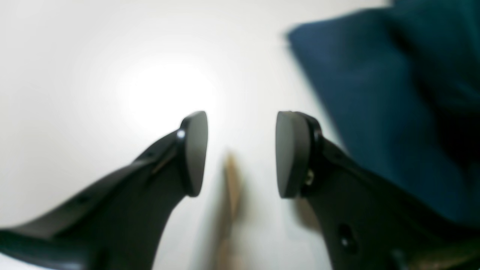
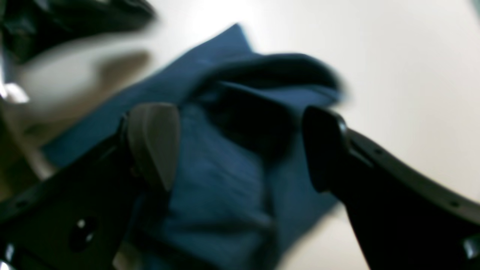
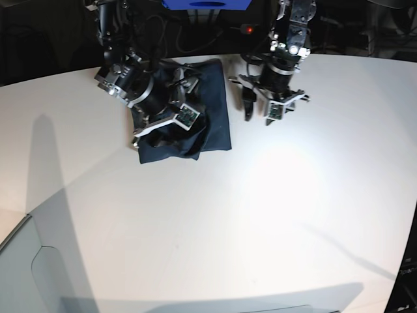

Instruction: Fold the T-shirt properly

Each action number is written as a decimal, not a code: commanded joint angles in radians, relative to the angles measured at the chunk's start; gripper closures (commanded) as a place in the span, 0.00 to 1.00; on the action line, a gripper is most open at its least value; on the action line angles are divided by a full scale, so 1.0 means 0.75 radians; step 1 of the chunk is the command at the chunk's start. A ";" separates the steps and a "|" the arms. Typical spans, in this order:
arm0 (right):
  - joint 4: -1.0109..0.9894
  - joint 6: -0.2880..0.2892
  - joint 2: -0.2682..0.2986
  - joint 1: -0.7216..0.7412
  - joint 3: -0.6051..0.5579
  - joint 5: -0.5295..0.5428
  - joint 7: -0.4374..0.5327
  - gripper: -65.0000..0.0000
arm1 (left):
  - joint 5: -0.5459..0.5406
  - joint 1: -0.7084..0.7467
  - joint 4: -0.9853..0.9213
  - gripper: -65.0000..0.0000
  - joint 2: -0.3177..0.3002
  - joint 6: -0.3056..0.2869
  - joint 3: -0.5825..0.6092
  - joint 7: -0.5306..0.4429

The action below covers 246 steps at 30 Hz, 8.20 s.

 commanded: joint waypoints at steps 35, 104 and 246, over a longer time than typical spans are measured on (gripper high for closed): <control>-0.016 0.015 0.004 -0.226 -0.060 0.015 0.187 1.00 | -0.006 0.100 0.283 0.57 0.007 -0.007 -0.448 -0.032; 0.068 0.015 -0.037 -0.201 0.307 0.019 0.185 1.00 | -0.910 0.057 -0.040 0.41 0.007 0.001 0.105 -0.036; 0.162 0.015 -0.219 -0.611 0.624 0.017 0.332 1.00 | 0.023 -0.104 0.066 0.65 -0.218 -0.578 -0.761 0.547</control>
